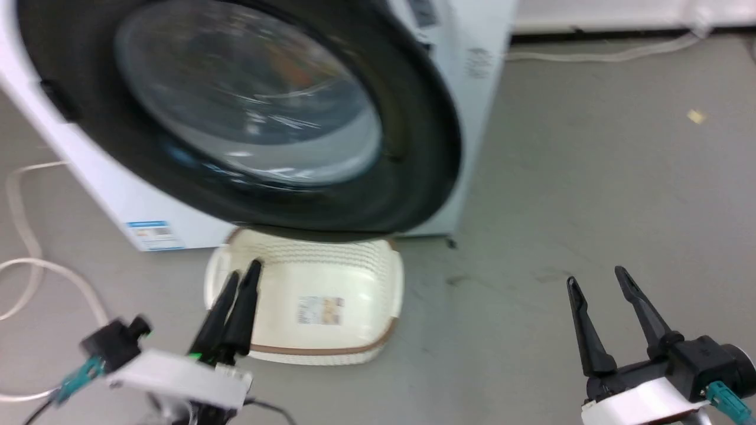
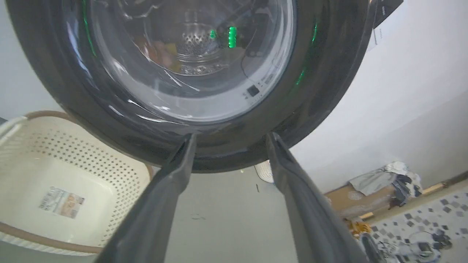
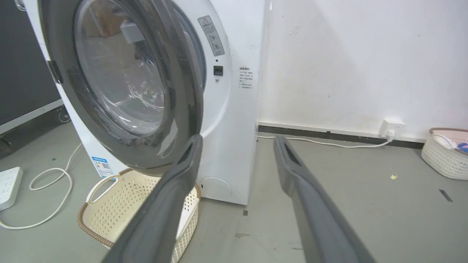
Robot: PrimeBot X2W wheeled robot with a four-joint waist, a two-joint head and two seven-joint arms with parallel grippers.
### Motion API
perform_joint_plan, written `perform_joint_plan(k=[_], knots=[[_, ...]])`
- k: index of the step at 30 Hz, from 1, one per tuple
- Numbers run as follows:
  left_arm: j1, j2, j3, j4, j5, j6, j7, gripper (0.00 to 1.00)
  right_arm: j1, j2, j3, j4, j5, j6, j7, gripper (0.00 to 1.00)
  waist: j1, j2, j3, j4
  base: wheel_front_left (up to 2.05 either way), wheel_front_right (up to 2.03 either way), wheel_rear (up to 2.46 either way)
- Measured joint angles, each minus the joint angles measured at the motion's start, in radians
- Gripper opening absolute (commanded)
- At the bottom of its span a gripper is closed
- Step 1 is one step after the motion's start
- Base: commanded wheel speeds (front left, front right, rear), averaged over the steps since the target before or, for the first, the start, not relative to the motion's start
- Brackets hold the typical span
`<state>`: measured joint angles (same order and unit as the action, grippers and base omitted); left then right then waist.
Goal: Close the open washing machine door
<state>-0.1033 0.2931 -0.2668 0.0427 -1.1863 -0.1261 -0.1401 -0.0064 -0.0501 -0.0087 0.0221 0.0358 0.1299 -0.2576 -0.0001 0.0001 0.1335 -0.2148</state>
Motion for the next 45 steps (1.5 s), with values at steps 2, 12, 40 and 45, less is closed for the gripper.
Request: perform_joint_plan(k=[2,12,40,45], knots=[[0.022,0.020,-0.003,0.013,0.086,0.000,-0.074,1.00,0.004,0.000,0.001,-0.001,-0.003,0.000,0.000,1.00,0.0000,0.0000,-0.020,0.037,0.00,0.00,0.00],[0.055,-0.011,0.111,-0.072,0.726,0.068,-0.117,1.00,0.046,0.000,0.020,-0.002,-0.019,0.000,0.000,1.00,-0.0001,0.0000,-0.114,0.181,0.00,0.00,0.00],[0.205,-0.157,0.185,-0.032,1.053,0.030,-0.117,1.00,0.077,0.000,0.079,-0.003,-0.029,0.000,0.000,0.00,0.0002,0.0000,-0.093,0.223,0.00,0.00,0.00],[0.156,-0.162,0.188,-0.046,1.053,0.018,-0.117,1.00,-0.019,0.000,0.141,0.006,-0.110,0.002,0.004,0.00,0.0003,0.0000,-0.028,0.248,0.00,0.00,0.00]])
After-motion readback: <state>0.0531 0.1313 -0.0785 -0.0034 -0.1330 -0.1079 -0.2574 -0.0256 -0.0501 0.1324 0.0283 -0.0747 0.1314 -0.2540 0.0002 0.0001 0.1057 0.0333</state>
